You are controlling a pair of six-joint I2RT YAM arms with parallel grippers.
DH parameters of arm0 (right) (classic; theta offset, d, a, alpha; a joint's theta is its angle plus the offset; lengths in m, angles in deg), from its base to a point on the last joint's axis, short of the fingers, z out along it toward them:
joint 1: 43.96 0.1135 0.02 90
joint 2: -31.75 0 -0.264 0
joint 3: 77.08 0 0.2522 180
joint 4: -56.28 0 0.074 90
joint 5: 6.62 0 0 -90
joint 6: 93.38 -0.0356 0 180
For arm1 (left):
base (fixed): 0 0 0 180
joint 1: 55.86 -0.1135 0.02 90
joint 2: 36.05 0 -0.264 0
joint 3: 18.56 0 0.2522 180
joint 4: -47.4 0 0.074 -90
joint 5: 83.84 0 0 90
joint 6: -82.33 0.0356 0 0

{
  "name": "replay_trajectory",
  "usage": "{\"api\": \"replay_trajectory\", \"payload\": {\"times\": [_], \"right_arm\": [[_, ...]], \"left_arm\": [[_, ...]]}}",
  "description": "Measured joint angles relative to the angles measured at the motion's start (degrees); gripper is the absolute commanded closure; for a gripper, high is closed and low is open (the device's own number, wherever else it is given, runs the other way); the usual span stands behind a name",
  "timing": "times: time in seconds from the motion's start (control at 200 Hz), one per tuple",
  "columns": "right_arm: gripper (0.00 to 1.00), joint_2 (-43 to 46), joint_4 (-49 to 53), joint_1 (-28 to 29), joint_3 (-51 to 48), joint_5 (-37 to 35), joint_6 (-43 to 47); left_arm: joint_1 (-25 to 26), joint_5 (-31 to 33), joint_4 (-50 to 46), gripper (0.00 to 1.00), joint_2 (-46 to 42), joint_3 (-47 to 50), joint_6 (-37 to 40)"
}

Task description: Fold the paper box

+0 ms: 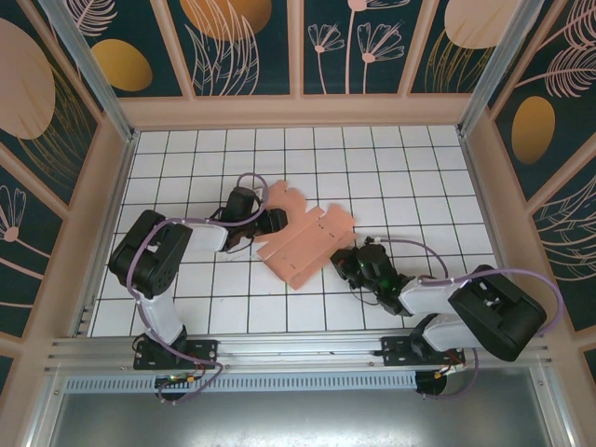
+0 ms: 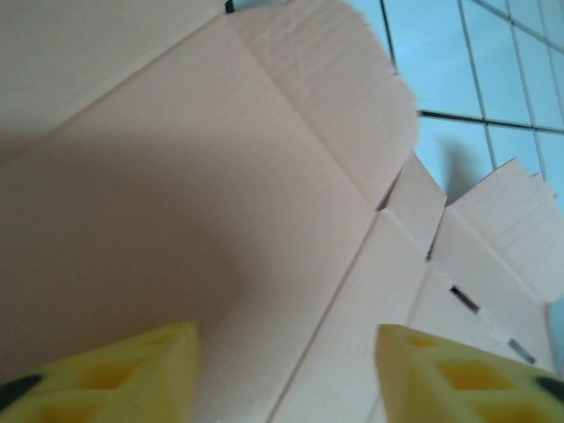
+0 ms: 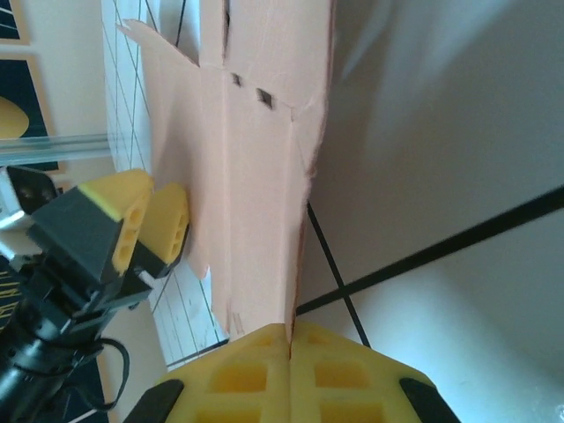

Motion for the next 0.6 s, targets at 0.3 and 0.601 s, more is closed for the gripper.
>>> {"api": "replay_trajectory", "payload": {"times": [0.3,0.601], "right_arm": [[1.00,2.34,22.86,-15.45,9.57,11.87,20.55],[1.00,-7.19,45.20,-26.88,28.70,24.35,50.64]], "left_arm": [[-0.59,7.69,-7.15,0.01,-11.13,2.01,4.94],[-0.59,8.83,-11.19,0.01,-13.25,1.95,8.22]]}}
